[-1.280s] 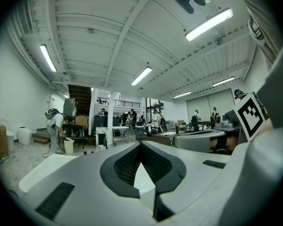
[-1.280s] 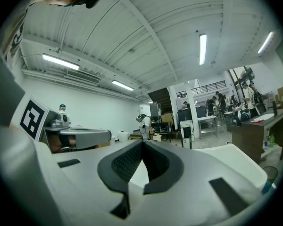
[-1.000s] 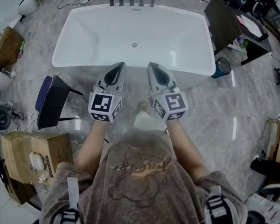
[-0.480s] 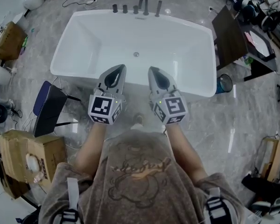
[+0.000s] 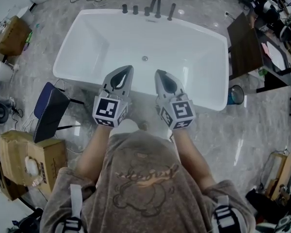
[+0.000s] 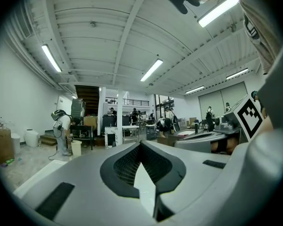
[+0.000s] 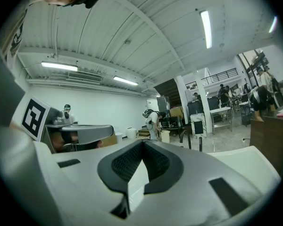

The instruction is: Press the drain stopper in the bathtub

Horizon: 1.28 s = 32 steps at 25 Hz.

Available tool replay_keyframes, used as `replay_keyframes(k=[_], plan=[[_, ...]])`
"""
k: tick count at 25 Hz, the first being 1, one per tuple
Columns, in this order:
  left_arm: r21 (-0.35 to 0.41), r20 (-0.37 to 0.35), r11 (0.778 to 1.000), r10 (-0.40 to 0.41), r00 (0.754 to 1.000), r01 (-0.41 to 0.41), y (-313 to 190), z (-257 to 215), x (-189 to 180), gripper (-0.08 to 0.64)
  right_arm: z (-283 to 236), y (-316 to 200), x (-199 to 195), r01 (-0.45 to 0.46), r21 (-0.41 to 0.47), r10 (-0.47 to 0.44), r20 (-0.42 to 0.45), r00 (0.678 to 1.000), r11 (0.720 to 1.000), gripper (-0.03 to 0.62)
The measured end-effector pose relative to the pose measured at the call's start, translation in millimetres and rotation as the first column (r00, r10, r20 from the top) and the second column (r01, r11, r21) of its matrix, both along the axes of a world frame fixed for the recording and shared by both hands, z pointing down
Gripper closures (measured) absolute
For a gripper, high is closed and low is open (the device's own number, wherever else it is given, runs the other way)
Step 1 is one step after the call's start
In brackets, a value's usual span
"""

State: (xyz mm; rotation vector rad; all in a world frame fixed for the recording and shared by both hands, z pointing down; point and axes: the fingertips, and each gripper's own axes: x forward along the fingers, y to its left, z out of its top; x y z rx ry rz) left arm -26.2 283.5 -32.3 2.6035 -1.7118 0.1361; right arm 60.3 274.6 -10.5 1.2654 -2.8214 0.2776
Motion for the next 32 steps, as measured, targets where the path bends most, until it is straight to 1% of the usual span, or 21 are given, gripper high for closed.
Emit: replay_keyframes(k=[4, 9, 15, 21, 26, 32], plan=[[-0.005, 0.012, 1.000, 0.018, 1.000, -0.018, -23, 2, 0, 0.555, 4, -20, -1, 0.001, -0.010, -0.001, -0.013, 1.000, 1.000, 0.592], [0.012, 0.026, 0.998, 0.054, 0.998, -0.054, -52, 3, -6, 0.555, 8, -48, -1, -0.034, -0.013, 0.033, -0.028, 0.999, 0.999, 0.592], [0.018, 0.031, 0.995, 0.101, 0.994, -0.102, -92, 2, -6, 0.555, 8, -81, -6, -0.051, -0.009, 0.050, -0.043, 0.998, 0.999, 0.592], [0.011, 0.035, 0.990, 0.137, 0.990, -0.137, -128, 6, -22, 0.555, 13, -113, -26, -0.075, -0.026, 0.074, -0.039, 0.996, 0.997, 0.592], [0.009, 0.052, 0.985, 0.174, 0.983, -0.174, -152, 12, -33, 0.555, 18, -140, -41, -0.097, -0.027, 0.096, -0.037, 0.995, 0.995, 0.592], [0.005, 0.033, 0.976, 0.217, 0.976, -0.218, -178, 20, -48, 0.555, 26, -166, -61, -0.127, -0.023, 0.126, -0.039, 0.991, 0.992, 0.592]])
